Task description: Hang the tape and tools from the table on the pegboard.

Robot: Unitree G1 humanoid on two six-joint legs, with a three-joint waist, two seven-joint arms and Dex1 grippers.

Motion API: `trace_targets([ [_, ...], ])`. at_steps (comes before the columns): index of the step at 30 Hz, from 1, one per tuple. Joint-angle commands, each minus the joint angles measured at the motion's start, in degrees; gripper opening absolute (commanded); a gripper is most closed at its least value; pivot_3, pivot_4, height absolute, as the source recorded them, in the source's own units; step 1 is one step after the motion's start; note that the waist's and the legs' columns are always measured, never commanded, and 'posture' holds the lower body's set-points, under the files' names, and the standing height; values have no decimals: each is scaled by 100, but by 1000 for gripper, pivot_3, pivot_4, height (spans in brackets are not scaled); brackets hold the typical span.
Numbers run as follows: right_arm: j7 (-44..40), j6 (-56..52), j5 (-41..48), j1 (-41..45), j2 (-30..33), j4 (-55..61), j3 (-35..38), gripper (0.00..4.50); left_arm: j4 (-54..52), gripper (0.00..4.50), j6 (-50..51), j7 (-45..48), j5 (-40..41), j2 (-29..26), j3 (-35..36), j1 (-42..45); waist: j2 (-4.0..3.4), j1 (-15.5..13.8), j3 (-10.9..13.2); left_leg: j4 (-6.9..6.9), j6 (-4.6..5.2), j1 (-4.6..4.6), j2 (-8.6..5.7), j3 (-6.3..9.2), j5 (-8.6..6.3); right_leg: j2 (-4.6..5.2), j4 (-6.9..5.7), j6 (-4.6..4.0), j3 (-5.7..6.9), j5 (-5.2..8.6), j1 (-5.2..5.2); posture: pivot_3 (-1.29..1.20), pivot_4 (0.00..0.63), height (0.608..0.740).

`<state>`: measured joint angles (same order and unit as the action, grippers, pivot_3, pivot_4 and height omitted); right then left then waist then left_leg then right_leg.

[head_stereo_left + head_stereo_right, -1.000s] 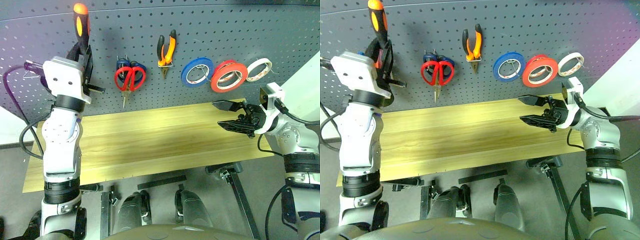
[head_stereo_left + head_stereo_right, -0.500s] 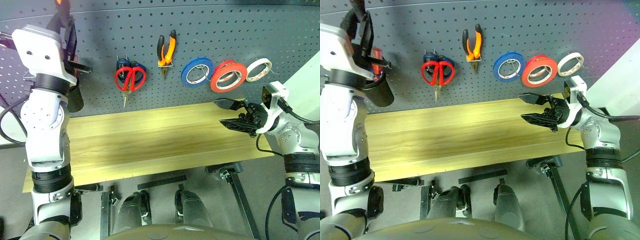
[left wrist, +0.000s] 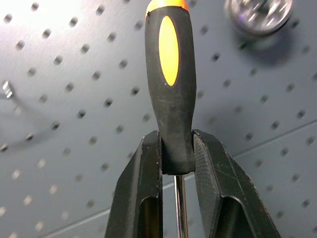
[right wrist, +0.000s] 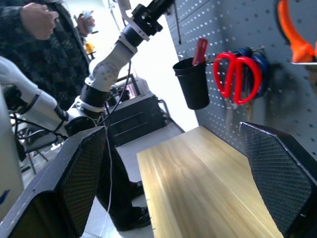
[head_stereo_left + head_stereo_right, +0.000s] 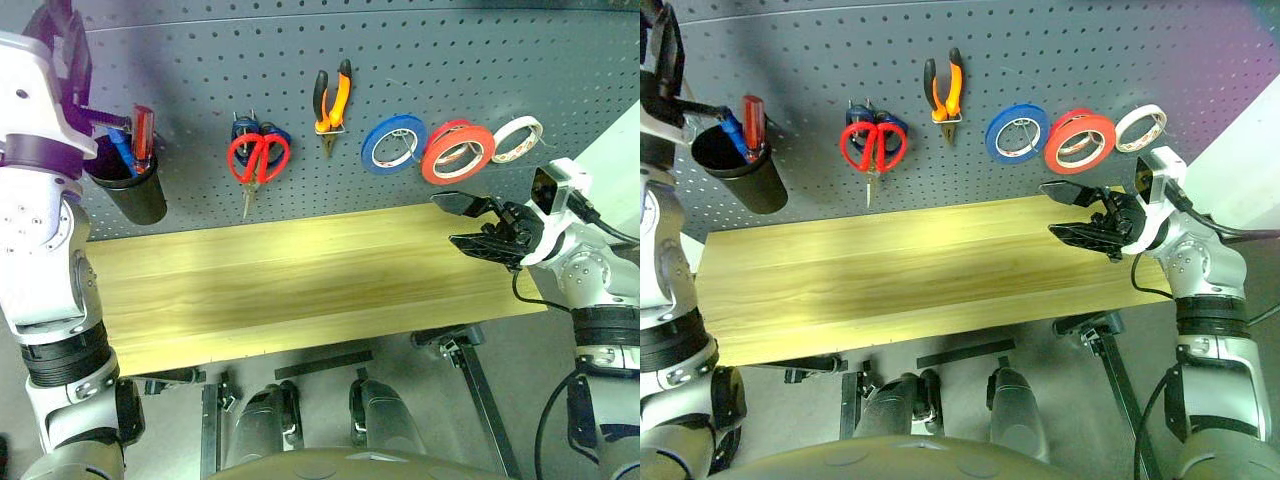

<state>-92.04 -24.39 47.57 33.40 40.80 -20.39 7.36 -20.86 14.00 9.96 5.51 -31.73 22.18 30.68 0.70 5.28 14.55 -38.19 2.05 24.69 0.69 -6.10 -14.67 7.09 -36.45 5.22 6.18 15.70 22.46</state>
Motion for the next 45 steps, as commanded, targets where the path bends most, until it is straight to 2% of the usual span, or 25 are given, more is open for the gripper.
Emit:
trace_targets([
  [1, -46, -22, 184, -5, 108, 212, 38, 4500, -73, 530, -307, -20, 0, 6, 159, -236, 0, -3, 0, 0, 0, 0, 0, 0, 0, 0, 0, 0, 0, 0, -1, -201, 218, 740],
  [17, -46, -66, 141, 9, 142, 235, -1, 4500, 716, 530, -1391, 59, 46, 469, 6, -1339, 0, 5, 0, -2, 1, 0, 0, 0, -1, 6, -2, 0, 0, 0, 1, -210, 223, 740],
  [26, -46, -86, 104, 11, 127, 186, 26, 4500, 1003, 530, -1548, -59, 99, 611, 167, -1762, -2, 17, -2, -2, 1, -1, 0, 0, -1, 8, -3, -1, -2, -1, 3, -210, 217, 740],
  [34, -46, -66, 59, 19, 121, 147, 19, 4500, 1134, 530, -1519, -113, 468, 747, 362, -1953, -5, 31, -4, -1, 0, -13, 1, -1, -1, 10, -9, -2, -4, -1, -3, -212, 213, 740],
  [45, -46, -79, 39, 18, 134, 143, 29, 4500, 1214, 4100, -1715, -539, 310, 722, 401, -1873, -8, 20, -5, -3, -1, -26, 0, -8, -2, 19, -33, -9, -5, -5, 1, -215, 211, 740],
])
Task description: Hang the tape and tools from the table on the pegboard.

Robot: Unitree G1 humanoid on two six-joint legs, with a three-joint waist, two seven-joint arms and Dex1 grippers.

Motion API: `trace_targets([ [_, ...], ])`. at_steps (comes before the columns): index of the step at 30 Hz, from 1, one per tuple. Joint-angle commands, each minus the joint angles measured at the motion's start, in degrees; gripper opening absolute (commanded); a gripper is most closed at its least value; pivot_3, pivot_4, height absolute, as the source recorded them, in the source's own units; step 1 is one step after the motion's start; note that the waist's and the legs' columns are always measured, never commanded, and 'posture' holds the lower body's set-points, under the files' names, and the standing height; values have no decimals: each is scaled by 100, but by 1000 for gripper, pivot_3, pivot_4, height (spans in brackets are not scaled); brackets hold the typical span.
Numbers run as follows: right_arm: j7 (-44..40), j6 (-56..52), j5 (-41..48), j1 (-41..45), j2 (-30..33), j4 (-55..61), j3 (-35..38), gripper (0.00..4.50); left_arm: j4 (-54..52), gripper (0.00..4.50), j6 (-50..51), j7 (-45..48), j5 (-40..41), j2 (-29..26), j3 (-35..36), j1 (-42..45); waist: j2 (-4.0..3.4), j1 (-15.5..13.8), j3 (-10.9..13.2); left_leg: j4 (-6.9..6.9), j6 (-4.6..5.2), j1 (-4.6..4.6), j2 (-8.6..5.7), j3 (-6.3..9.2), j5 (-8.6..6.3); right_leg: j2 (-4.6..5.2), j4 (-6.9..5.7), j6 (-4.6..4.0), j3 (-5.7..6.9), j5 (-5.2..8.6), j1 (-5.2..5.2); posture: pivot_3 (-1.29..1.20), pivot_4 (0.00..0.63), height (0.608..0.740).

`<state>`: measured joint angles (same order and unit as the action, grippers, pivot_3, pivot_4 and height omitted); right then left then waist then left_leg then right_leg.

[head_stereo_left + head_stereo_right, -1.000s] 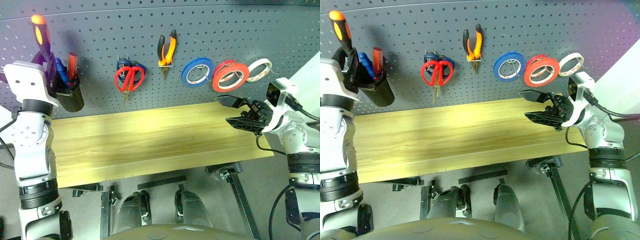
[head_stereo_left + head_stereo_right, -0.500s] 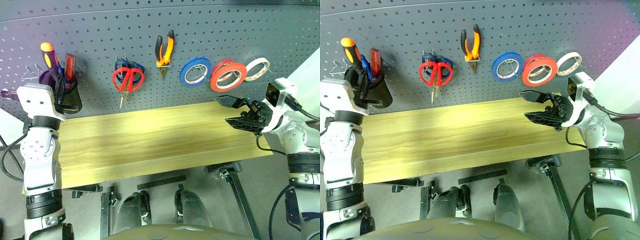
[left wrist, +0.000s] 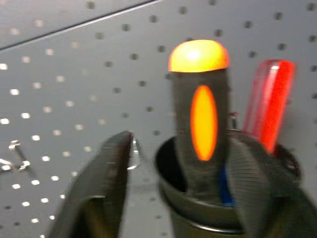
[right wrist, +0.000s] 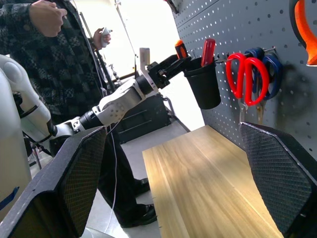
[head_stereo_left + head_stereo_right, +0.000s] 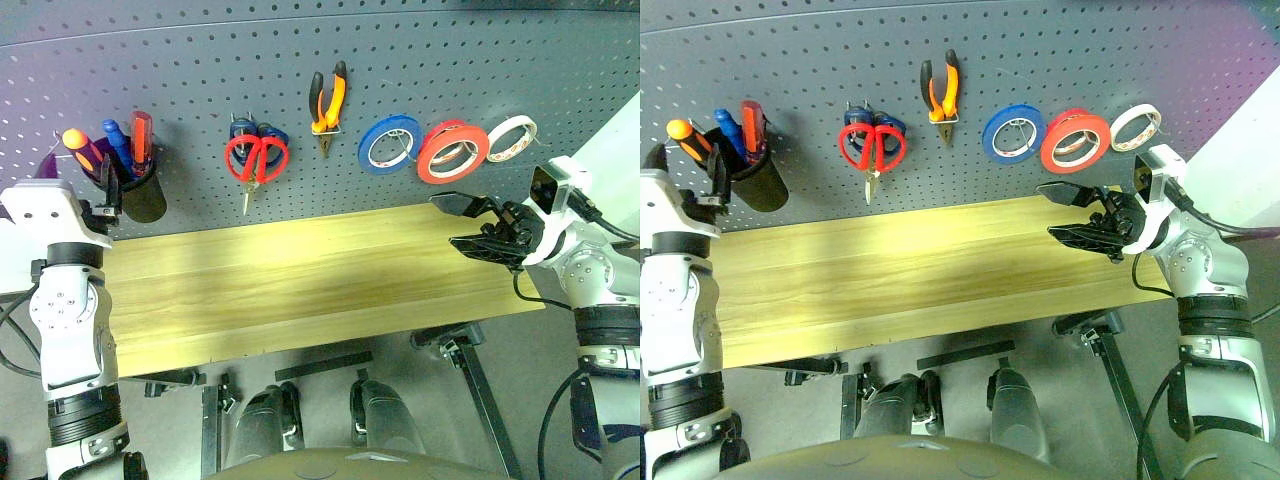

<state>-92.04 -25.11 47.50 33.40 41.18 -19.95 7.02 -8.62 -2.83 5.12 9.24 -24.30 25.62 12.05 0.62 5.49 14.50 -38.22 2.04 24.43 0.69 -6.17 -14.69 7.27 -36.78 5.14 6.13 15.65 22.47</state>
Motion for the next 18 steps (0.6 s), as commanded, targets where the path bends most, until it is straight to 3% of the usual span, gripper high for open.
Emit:
trace_targets([
  [1, -46, -4, 48, 20, 97, 101, 58, 4500, -30, 4467, -41, -86, -88, -24, 46, -4, 0, -1, 0, 0, -1, 0, 0, 0, 1, 1, -2, 0, 0, 0, 1, -215, 211, 740],
  [14, -46, 11, 31, 79, 108, 22, -12, 4500, -546, 4467, -438, -507, -690, -128, -149, 605, 1, -12, 1, 0, -2, 3, -2, -8, 1, 7, -7, -1, 2, -1, 9, -203, 218, 740],
  [18, -46, 28, 13, 110, 106, -29, -34, 4500, -738, 4467, -481, -250, -481, -148, -268, 737, 1, -11, 1, 0, -2, 3, -2, -11, 1, 7, -7, -1, 3, -1, 10, -202, 219, 740],
])
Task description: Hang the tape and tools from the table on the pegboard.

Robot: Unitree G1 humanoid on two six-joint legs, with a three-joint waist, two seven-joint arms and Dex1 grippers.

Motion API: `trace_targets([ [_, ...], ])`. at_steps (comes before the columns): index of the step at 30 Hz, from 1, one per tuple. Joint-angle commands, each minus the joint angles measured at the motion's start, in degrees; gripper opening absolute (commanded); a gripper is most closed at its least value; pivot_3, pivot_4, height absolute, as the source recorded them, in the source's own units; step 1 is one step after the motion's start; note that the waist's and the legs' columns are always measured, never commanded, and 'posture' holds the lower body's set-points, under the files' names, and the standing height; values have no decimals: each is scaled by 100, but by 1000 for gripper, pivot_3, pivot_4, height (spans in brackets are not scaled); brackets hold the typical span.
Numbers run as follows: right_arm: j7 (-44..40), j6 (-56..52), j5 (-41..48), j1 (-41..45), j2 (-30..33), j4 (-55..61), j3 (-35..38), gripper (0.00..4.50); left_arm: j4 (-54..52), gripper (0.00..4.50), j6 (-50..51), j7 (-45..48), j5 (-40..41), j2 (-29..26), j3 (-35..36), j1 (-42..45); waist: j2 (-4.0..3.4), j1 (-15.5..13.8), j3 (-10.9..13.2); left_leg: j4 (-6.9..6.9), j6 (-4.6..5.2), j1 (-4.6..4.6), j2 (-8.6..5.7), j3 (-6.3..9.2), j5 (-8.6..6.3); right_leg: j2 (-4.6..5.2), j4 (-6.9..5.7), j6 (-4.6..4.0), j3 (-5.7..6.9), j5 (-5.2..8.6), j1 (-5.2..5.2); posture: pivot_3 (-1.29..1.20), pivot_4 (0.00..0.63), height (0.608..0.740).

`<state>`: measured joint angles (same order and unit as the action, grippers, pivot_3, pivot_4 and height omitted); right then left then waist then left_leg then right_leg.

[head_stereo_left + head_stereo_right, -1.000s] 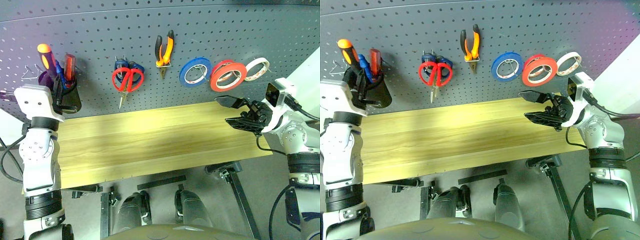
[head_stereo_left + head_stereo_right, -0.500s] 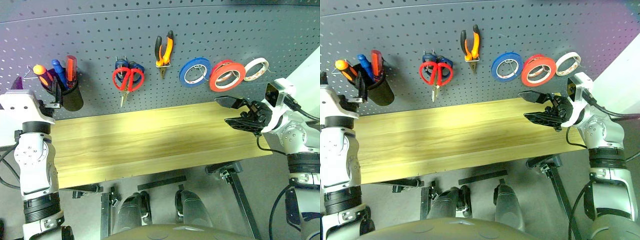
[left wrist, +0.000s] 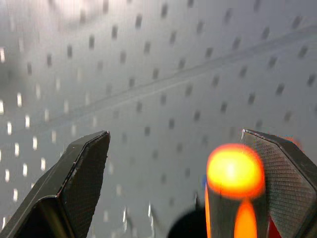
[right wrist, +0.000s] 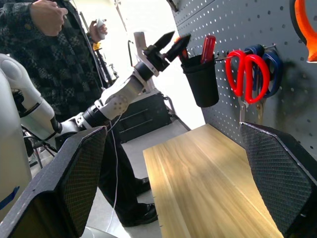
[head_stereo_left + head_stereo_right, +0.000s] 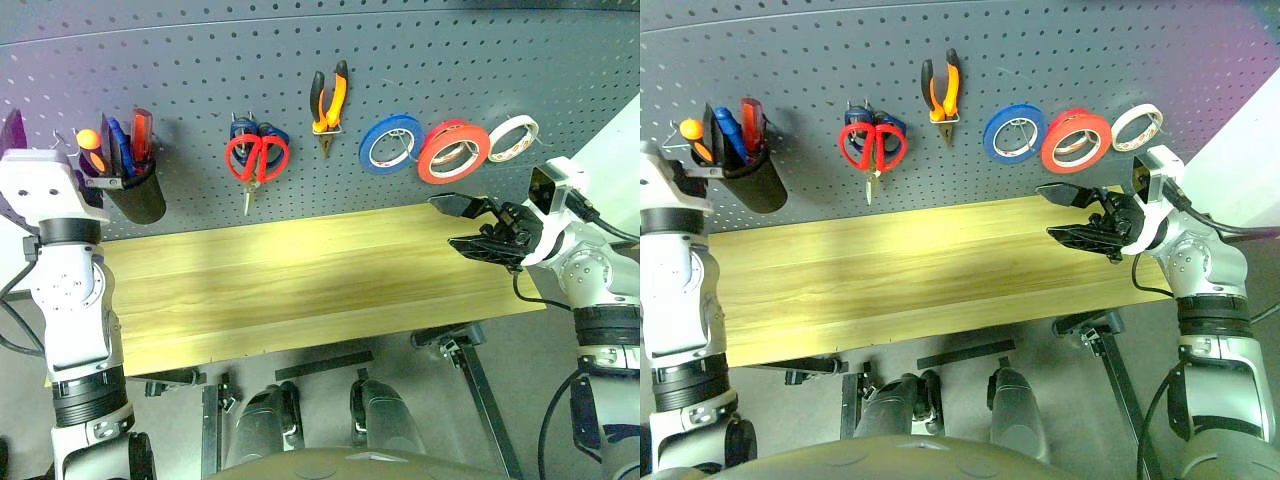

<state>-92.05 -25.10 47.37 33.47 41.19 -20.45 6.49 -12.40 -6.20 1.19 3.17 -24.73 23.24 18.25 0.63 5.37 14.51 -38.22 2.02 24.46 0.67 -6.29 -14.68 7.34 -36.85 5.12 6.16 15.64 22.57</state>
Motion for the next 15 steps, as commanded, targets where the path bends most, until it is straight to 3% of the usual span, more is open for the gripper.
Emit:
trace_targets([
  [1, -45, 33, 25, 106, 105, 16, 16, 4500, -407, 4467, -86, 188, 177, -110, -50, 169, 0, 0, 0, 0, 0, 0, 0, 0, 0, 0, 0, 0, 0, 0, 0, -202, 219, 740],
  [8, -45, 56, 38, 133, 101, -24, 10, 4500, -580, 4467, 258, 204, 174, -241, -118, 827, 3, -9, 1, -1, 0, 1, 0, -1, 0, 0, -1, 0, 3, 0, 0, -202, 217, 740],
  [12, -45, 63, 49, 156, 87, -42, 19, 4500, -863, 4467, 543, 828, 879, -247, -444, 1125, 3, -22, 1, -2, 1, 1, -1, -4, 1, 0, -1, 0, 4, 0, -2, -201, 215, 740],
  [13, -45, 66, 50, 159, 83, -44, 18, 4500, -895, 4467, 637, 791, 735, -256, -527, 1164, 3, -22, 1, -2, 1, 1, -1, -5, 1, 0, -1, 0, 4, 0, -2, -201, 216, 740],
  [15, -45, 70, 52, 161, 67, -51, 21, 4500, -1098, 4467, 934, 1145, 1387, -151, -724, 1207, 3, -14, 1, -2, 1, 0, -1, -6, 1, 0, -2, 0, 4, 0, -1, -199, 216, 740],
])
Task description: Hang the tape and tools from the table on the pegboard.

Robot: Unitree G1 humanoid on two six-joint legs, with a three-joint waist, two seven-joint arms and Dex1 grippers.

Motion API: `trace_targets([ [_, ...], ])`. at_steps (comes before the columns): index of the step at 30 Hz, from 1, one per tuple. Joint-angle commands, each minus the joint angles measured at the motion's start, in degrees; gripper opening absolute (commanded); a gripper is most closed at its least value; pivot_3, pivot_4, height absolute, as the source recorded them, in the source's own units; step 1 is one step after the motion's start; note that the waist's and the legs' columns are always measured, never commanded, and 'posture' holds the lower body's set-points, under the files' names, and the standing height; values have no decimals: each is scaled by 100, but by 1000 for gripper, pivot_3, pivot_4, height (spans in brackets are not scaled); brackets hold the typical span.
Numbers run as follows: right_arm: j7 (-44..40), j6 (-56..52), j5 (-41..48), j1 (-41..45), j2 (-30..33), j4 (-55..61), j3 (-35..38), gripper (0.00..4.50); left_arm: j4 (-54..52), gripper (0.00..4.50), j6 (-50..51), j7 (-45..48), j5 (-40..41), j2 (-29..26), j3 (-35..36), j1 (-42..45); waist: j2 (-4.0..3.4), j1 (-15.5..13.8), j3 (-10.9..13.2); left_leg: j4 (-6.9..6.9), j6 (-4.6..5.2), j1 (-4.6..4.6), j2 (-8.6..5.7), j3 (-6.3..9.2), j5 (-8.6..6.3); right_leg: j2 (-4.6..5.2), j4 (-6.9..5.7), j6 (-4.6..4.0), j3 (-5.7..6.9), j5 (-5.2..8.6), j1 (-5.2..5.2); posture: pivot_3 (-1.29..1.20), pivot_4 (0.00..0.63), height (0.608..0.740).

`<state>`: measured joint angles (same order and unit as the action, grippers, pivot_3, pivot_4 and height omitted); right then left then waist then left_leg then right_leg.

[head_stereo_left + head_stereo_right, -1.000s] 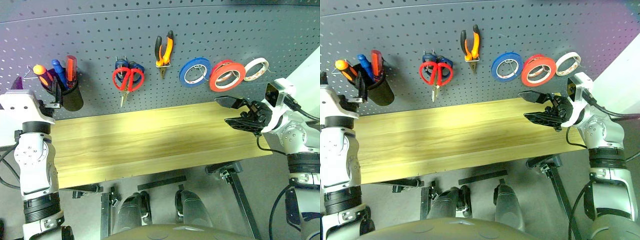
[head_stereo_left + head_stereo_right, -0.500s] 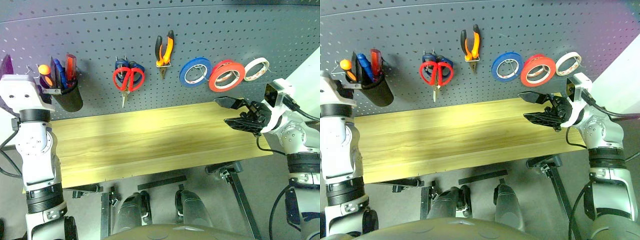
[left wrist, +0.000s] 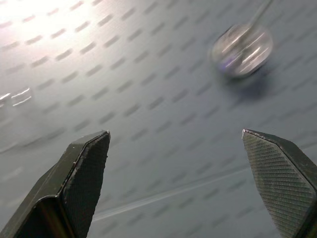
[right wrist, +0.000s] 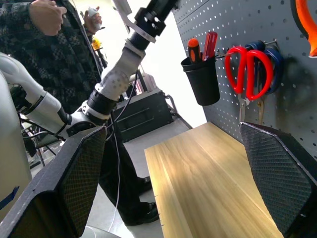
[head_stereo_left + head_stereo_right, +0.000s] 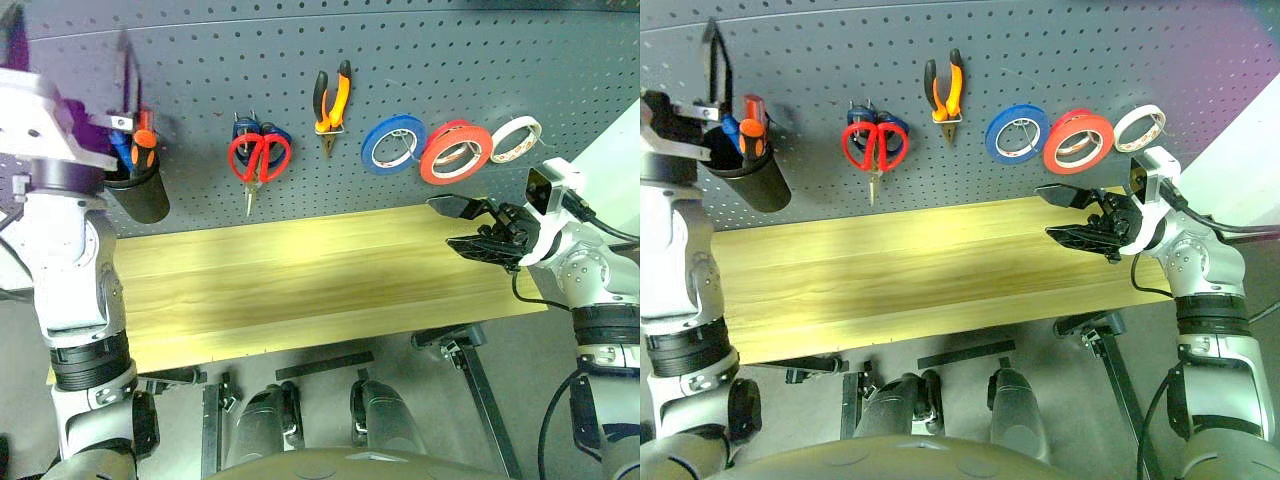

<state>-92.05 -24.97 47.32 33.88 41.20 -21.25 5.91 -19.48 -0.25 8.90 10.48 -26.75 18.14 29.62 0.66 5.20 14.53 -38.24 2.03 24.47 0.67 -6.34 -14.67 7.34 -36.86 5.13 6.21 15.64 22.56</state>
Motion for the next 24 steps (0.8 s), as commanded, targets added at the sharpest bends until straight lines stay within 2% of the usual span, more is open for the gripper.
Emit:
trace_targets([
  [1, -45, 64, 52, 118, 53, 31, 81, 4500, -485, 4467, 468, 541, 874, 67, -333, 85, 0, 8, 0, 0, 0, 0, 0, 0, 1, -1, -1, 0, 0, 0, 0, -199, 215, 740],
  [5, -45, 88, 36, 115, -5, 27, 90, 4500, -671, 4467, 1005, 965, 1374, 102, -750, 137, 0, 11, 0, -4, 0, 0, 0, 0, 2, -1, -5, 0, 0, 0, 0, -197, 211, 740],
  [8, -45, 109, 22, 125, -39, 10, 98, 4500, -853, 4467, 1590, 1245, 2188, 224, -918, -24, 0, 12, 0, -6, 0, -1, 0, 0, 2, -2, -8, 1, 0, 0, -1, -198, 208, 740],
  [12, -45, 150, -4, 107, -100, -4, 127, 4500, -1097, 4467, 2274, 1893, 2874, -7, -1118, -663, -1, 34, 0, -6, 0, -2, 0, -1, 2, -3, -10, 1, 0, 1, 0, -199, 197, 740],
  [14, -45, 177, -21, 93, -134, -16, 134, 4500, -1215, 4467, 2875, 2188, 3608, -177, -1111, -1016, -1, 37, 0, -6, -4, -2, 2, -2, 4, -7, -12, 1, 0, 1, 3, -197, 192, 740],
  [18, -45, 212, -59, 44, -264, -13, 159, 4500, -1183, 4467, 3332, 2507, 4119, -395, -1009, -1541, -1, 10, -2, -10, -10, -2, 4, -1, 8, -9, -18, 0, 0, 1, 3, -197, 181, 740],
  [24, -45, 439, -291, -37, -487, -125, 135, 4500, -740, 4467, 3707, 3439, 4196, -1132, -850, -2415, -8, 23, -17, -14, -13, -2, 4, 0, 9, -12, -21, 0, 0, 1, 4, -191, 145, 740],
])
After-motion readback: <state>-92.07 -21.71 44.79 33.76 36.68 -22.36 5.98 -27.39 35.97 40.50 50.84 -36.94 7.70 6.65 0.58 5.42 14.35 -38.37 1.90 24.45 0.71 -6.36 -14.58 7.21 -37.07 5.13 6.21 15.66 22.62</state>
